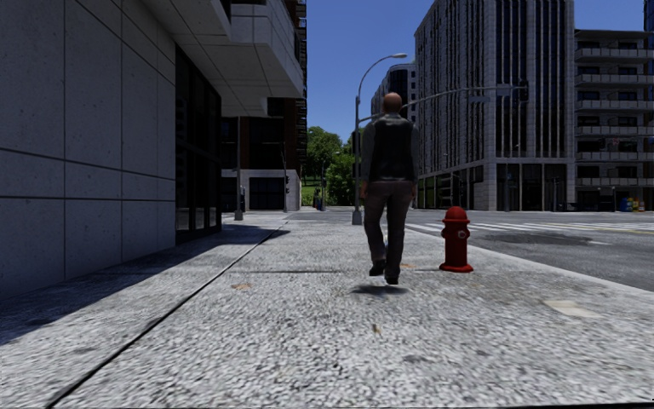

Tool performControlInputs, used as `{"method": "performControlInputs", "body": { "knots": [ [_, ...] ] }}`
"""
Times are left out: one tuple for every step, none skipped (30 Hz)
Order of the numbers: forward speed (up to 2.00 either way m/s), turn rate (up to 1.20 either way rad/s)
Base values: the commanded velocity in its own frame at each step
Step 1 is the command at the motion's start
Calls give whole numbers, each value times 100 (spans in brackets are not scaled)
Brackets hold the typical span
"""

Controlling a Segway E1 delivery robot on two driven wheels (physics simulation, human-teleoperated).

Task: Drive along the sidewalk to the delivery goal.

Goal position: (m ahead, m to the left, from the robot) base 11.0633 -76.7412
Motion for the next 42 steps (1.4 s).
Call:
{"method": "performControlInputs", "body": {
  "knots": [
    [105,0],
    [105,0],
    [105,0],
    [105,0],
    [105,0],
    [105,0],
    [105,0],
    [105,0],
    [105,0],
    [105,0],
    [104,-3],
    [104,-3],
    [104,-9],
    [104,-15],
    [104,-15],
    [104,-22],
    [104,-25],
    [104,-29],
    [104,-29],
    [103,-32],
    [102,-34],
    [102,-34],
    [102,-34],
    [102,-34],
    [102,-34],
    [101,-34],
    [101,-34],
    [101,-34],
    [101,-34],
    [100,-34],
    [100,-34],
    [102,0],
    [103,0],
    [105,0],
    [111,0],
    [122,0],
    [122,0],
    [126,0],
    [127,0],
    [128,0],
    [128,0],
    [128,0]
  ]
}}
